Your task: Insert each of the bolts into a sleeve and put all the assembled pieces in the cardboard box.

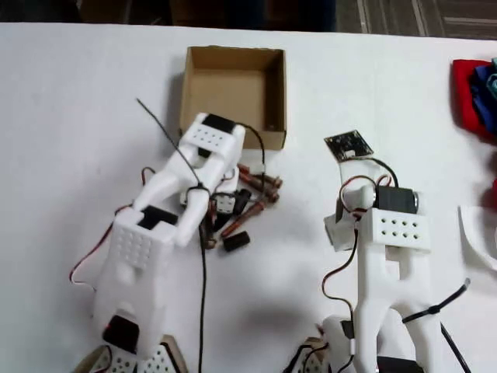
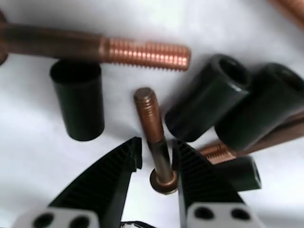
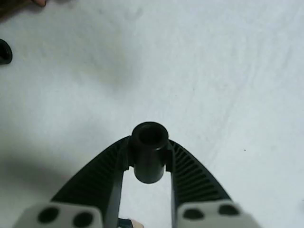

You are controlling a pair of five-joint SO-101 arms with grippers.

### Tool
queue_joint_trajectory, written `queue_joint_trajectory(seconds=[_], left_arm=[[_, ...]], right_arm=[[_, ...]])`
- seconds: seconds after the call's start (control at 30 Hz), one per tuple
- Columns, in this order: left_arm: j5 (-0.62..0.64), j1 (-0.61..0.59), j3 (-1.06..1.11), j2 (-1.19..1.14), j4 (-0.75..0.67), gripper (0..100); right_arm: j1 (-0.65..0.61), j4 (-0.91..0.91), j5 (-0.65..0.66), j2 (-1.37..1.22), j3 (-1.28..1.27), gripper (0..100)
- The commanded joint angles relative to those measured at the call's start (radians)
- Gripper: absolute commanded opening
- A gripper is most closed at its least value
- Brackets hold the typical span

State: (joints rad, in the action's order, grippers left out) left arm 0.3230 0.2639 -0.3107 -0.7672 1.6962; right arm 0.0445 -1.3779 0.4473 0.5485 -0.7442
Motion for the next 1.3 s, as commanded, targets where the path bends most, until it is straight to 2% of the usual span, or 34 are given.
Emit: queue_joint_trajectory(seconds=[0.0,0.17,0.27,0.53,0.63,0.7,0.83,0.93,1.0,1.07,1.2,1.27], left_arm=[[0.003,0.002,-0.004,-0.037,0.041,13],[0.003,0.017,0.004,-0.005,0.083,12],[-0.009,0.012,-0.004,0.041,0.081,2],[-0.272,-0.003,0.13,0.296,0.083,3],[-0.456,-0.029,0.216,0.446,0.083,3],[-0.657,-0.069,0.291,0.528,0.081,3],[-1.155,-0.186,0.463,0.617,0.081,3],[-1.439,-0.282,0.553,0.617,0.061,3],[-1.577,-0.331,0.581,0.617,0.0,3],[-1.631,-0.359,0.591,0.617,-0.078,3],[-1.619,-0.371,0.595,0.617,-0.239,3],[-1.597,-0.371,0.598,0.615,-0.287,6]], right_arm=[[0.005,0.012,0.008,0.035,0.014,2.1],[0.004,0.012,0.008,0.035,0.014,2.1],[0.005,0.012,0.008,0.035,0.014,2.1],[0.008,0.012,0.006,0.035,0.011,2.1],[0.008,0.012,0.006,0.035,0.009,2.1],[0.008,0.012,0.006,0.035,0.009,2.1],[0.008,0.013,0.006,0.035,0.011,2.1],[0.007,0.039,0.006,0.035,0.006,2.1],[0.007,0.048,0.006,0.035,0.006,2.1],[0.002,0.054,0.006,0.035,0.006,2.1],[0.001,0.054,0.006,0.035,0.006,2.1],[0.002,0.054,0.006,0.035,0.006,2.1]])
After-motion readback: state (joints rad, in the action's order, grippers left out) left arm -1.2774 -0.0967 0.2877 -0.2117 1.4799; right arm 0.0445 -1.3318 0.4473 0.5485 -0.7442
